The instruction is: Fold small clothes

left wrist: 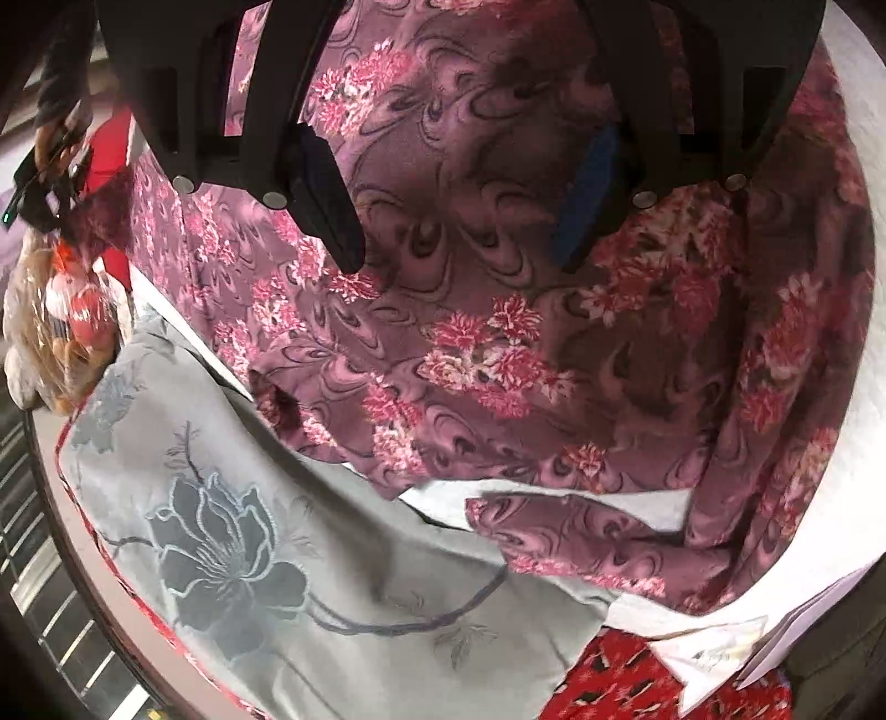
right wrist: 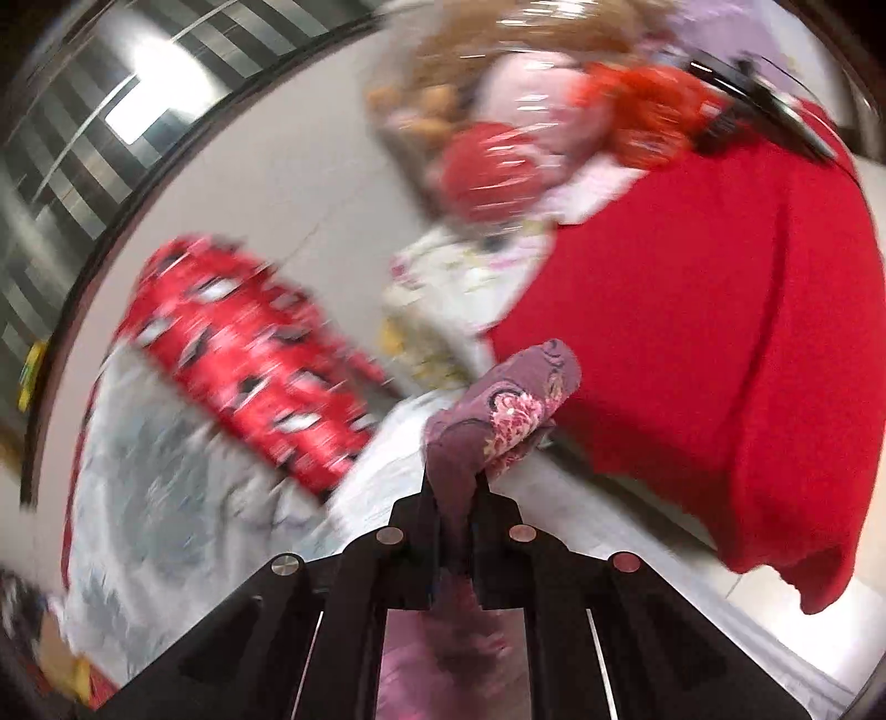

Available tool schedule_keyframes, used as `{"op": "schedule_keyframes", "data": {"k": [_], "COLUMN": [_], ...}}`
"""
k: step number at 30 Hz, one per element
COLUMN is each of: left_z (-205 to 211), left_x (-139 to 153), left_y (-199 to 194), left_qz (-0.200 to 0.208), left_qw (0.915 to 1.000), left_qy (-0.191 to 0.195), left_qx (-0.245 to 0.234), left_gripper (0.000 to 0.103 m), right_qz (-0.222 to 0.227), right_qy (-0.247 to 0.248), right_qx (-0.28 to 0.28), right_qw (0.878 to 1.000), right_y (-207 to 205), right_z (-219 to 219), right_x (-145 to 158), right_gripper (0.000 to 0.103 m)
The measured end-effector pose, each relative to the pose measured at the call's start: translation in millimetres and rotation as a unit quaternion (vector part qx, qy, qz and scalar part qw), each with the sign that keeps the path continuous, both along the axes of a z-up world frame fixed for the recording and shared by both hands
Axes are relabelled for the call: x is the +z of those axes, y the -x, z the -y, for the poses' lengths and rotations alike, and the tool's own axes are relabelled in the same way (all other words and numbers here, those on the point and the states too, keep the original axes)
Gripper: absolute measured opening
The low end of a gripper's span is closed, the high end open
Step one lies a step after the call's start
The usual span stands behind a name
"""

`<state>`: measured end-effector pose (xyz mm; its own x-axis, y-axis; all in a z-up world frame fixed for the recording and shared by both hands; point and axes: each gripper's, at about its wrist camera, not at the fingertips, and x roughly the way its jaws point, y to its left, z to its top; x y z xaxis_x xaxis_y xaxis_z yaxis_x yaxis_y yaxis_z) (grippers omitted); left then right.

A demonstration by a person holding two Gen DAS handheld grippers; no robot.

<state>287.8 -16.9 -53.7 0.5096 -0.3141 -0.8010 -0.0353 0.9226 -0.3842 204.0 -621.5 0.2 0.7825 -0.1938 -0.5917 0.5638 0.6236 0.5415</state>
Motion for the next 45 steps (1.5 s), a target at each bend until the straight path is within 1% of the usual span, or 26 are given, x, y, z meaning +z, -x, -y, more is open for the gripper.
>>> {"op": "schedule_keyframes", "data": {"k": [2, 6, 8, 10, 13, 16, 19, 24, 25, 26, 28, 30, 32, 34, 35, 36, 37, 38, 39, 40, 41, 42, 43, 44, 45], "left_z": [-5.3, -27.3, -41.6, -53.5, -71.1, -77.4, -81.2, -88.8, -91.6, -93.9, -97.7, -99.2, -97.8, -91.4, -87.0, -79.5, -73.1, -66.2, -59.0, -50.2, -41.8, -36.0, -29.8, -24.3, -19.6], "left_x": [5.5, 16.4, 16.3, 10.2, 0.8, 0.2, 3.1, 10.6, 12.8, 13.9, 15.3, 15.1, 13.8, 12.8, 12.4, 11.5, 10.9, 9.7, 7.2, 3.3, -1.6, -5.6, -9.0, -10.3, -8.9], "left_y": [-0.8, -1.2, -5.0, -7.6, -9.1, -9.2, -7.9, -4.5, -3.6, -2.4, -1.9, -2.2, -2.8, -3.9, -4.8, -6.0, -7.2, -8.3, -10.1, -13.6, -17.4, -20.5, -23.2, -24.8, -25.7], "left_qz": [0.012, 0.035, 0.029, 0.014, -0.005, -0.009, -0.006, 0.007, 0.012, 0.015, 0.021, 0.022, 0.019, 0.017, 0.015, 0.012, 0.01, 0.01, 0.009, 0.001, -0.007, -0.013, -0.016, -0.012, -0.006], "left_qw": [0.9999, 0.999, 0.9989, 0.999, 0.998, 0.997, 0.9962, 0.9948, 0.9943, 0.9936, 0.9916, 0.9897, 0.9867, 0.9822, 0.9808, 0.9803, 0.9806, 0.9814, 0.9827, 0.9846, 0.986, 0.9868, 0.9876, 0.9888, 0.99], "left_qy": [0.002, -0.007, -0.011, 0.001, 0.046, 0.066, 0.08, 0.096, 0.101, 0.107, 0.124, 0.139, 0.161, 0.186, 0.193, 0.194, 0.191, 0.186, 0.178, 0.167, 0.159, 0.155, 0.152, 0.146, 0.139], "left_qx": [0.001, 0.025, 0.036, 0.042, 0.043, 0.04, 0.034, 0.031, 0.032, 0.032, 0.03, 0.023, 0.007, -0.016, -0.026, -0.039, -0.045, -0.049, -0.051, -0.05, -0.049, -0.045, -0.037, -0.027, -0.023], "left_gripper": [0.07, 0.07, 0.07, 0.07, 0.07, 0.07, 0.07, 0.07, 0.07, 0.07, 0.07, 0.07, 0.07, 0.07, 0.071, 0.073, 0.08, 0.084, 0.084, 0.084, 0.084, 0.084, 0.081, 0.068, 0.05], "right_qz": [0.001, 0.002, 0.002, 0.0, -0.004, -0.015, -0.023, -0.031, -0.032, -0.037, -0.055, -0.085, -0.109, -0.112, -0.109, -0.105, -0.101, -0.094, -0.09, -0.088, -0.088, -0.09, -0.093, -0.097, -0.099], "right_qy": [0.008, 0.004, -0.002, -0.008, -0.004, 0.008, 0.016, 0.045, 0.046, 0.049, 0.056, 0.057, 0.053, 0.064, 0.071, 0.073, 0.073, 0.072, 0.069, 0.066, 0.06, 0.058, 0.058, 0.061, 0.062], "right_qx": [0.033, 0.1, 0.135, 0.171, 0.23, 0.287, 0.344, 0.413, 0.425, 0.442, 0.459, 0.482, 0.507, 0.519, 0.523, 0.521, 0.514, 0.502, 0.486, 0.472, 0.451, 0.436, 0.415, 0.393, 0.374], "right_qw": [0.999, 0.995, 0.991, 0.985, 0.973, 0.958, 0.938, 0.909, 0.903, 0.895, 0.885, 0.87, 0.853, 0.845, 0.842, 0.844, 0.848, 0.857, 0.867, 0.875, 0.886, 0.894, 0.903, 0.912, 0.92], "right_y": [-12.8, -43.3, -56.5, -68.2, -84.9, -97.8, -106.3, -106.4, -105.4, -103.1, -98.3, -88.3, -74.7, -59.9, -50.8, -45.3, -41.0, -35.6, -31.1, -28.8, -25.2, -24.3, -22.6, -20.3, -18.7], "right_z": [-29.4, -94.2, -128.9, -164.6, -224.1, -283.1, -345.9, -427.9, -439.8, -457.9, -479.7, -499.8, -510.1, -508.8, -504.9, -497.5, -490.1, -477.0, -461.0, -448.5, -427.6, -415.4, -397.6, -380.8, -366.3], "right_x": [8.1, 12.0, 10.1, 7.0, 4.8, 0.7, -2.5, -9.0, -12.0, -17.9, -29.9, -47.9, -61.4, -64.0, -61.3, -57.2, -52.9, -48.1, -43.8, -41.0, -37.8, -35.0, -33.0, -30.0, -27.4], "right_gripper": [0.007, 0.008, 0.008, 0.008, 0.008, 0.008, 0.008, 0.008, 0.009, 0.013, 0.016, 0.031, 0.033, 0.034, 0.034, 0.035, 0.035, 0.04, 0.043, 0.044, 0.045, 0.045, 0.045, 0.045, 0.045]}}
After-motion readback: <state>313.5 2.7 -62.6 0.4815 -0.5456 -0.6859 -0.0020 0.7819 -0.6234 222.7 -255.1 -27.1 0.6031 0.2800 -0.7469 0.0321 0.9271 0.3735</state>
